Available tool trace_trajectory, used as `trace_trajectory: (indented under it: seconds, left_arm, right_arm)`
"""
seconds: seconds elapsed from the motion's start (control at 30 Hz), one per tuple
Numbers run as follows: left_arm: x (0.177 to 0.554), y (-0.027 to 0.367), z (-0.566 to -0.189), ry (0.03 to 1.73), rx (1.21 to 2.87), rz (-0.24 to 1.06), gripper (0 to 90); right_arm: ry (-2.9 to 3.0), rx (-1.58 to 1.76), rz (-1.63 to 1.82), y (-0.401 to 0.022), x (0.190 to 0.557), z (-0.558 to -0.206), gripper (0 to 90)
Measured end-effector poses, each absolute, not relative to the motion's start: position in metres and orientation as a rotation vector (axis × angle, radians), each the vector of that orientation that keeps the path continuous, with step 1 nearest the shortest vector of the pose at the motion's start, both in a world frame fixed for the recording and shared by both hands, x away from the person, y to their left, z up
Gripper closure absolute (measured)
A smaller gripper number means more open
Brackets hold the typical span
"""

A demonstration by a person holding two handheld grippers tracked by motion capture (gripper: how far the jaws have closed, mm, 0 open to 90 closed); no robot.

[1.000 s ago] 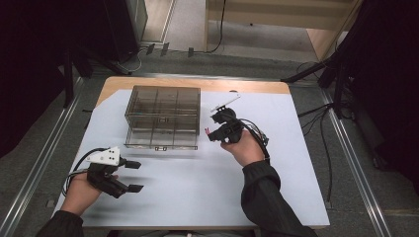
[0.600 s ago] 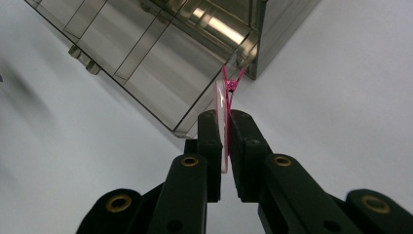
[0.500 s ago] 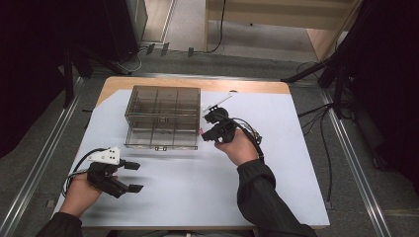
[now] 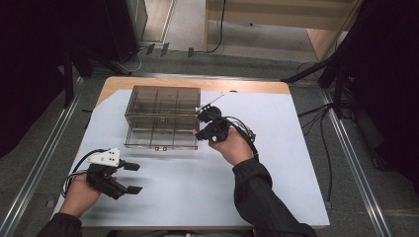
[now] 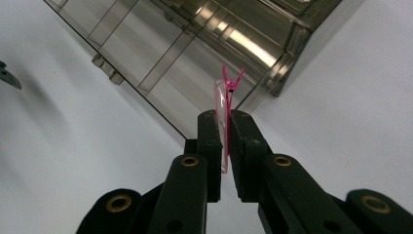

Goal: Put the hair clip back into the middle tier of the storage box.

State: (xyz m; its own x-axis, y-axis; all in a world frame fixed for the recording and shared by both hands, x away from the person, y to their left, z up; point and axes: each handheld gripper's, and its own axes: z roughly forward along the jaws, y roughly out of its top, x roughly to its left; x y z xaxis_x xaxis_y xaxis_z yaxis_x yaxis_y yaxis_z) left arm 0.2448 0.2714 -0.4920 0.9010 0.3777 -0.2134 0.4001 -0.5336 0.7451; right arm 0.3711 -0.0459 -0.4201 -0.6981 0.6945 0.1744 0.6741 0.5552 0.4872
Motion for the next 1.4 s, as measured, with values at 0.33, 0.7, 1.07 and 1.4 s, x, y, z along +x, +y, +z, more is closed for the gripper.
trace_trajectory:
  seconds: [0.33, 0.7, 1.07, 1.4]
  left_arm:
    - [0.242, 0.271, -0.493, 0.547, 2.176, -0.034, 18.9]
    - [0.242, 0.270, -0.494, 0.618, 2.186, 0.000, 21.7]
    - [0.241, 0.272, -0.492, 0.597, 2.185, -0.002, 22.7]
    - [0.240, 0.272, -0.493, 0.583, 2.192, -0.014, 21.3]
  right_arm:
    - [2.766, 1.187, 0.845, -0.034, 0.372, -0.422, 84.6]
    - [2.784, 1.161, 0.828, -0.021, 0.376, -0.428, 84.6]
    - [2.792, 1.171, 0.798, -0.013, 0.381, -0.436, 84.5]
    - [2.804, 1.167, 0.781, -0.005, 0.385, -0.446, 84.4]
